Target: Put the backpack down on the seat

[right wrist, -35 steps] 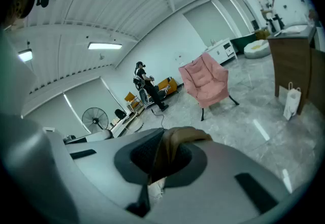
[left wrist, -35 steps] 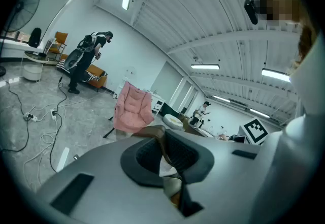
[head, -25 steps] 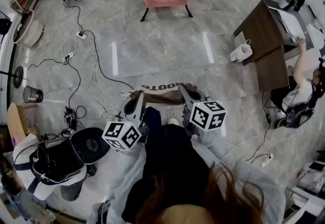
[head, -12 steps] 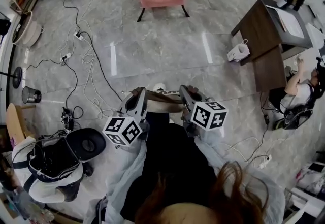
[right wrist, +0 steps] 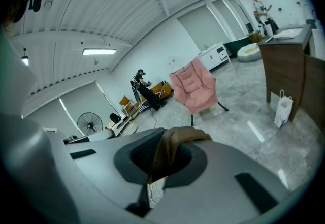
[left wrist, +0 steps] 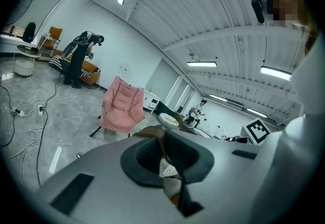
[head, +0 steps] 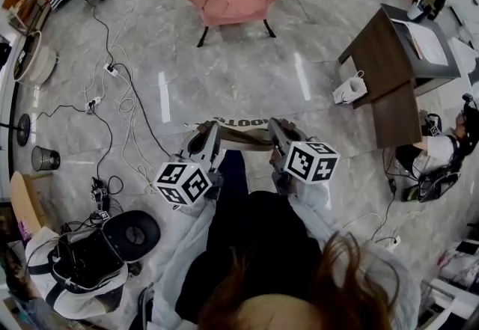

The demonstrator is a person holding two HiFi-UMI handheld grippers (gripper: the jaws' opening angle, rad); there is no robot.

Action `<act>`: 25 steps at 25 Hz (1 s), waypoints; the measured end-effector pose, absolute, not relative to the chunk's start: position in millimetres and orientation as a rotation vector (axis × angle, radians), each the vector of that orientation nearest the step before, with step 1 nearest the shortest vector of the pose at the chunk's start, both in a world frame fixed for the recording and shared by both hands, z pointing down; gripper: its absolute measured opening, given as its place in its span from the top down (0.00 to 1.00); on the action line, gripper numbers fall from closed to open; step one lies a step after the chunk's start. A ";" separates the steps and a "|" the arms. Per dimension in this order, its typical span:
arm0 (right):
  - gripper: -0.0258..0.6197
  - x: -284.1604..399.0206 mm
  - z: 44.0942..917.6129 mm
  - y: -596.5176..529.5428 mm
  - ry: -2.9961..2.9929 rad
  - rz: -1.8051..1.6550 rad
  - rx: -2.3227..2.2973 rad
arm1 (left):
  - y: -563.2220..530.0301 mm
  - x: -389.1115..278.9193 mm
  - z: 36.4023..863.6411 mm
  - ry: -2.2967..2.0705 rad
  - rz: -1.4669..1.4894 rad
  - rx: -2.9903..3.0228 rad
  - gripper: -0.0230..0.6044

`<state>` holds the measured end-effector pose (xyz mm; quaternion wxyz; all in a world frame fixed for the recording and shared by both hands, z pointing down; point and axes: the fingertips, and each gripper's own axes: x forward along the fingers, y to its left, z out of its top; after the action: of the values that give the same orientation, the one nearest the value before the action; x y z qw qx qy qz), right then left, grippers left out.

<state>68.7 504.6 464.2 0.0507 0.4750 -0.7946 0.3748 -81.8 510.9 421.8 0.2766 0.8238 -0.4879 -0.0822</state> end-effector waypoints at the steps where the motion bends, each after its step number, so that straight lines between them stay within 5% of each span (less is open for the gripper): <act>1: 0.95 66.9 462.1 492.8 -2.414 1.145 1.454 | 499.2 -83.9 420.6 -1.306 -0.215 2.213 0.92; 25: 0.95 35.0 464.0 324.9 -2.439 1.181 1.566 | 330.8 -120.5 419.0 -1.251 -0.186 2.291 0.93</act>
<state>35.0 324.9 464.0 0.0057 0.5003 -0.7793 0.3773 -120.5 330.8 419.0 0.2594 0.8454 -0.4618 -0.0685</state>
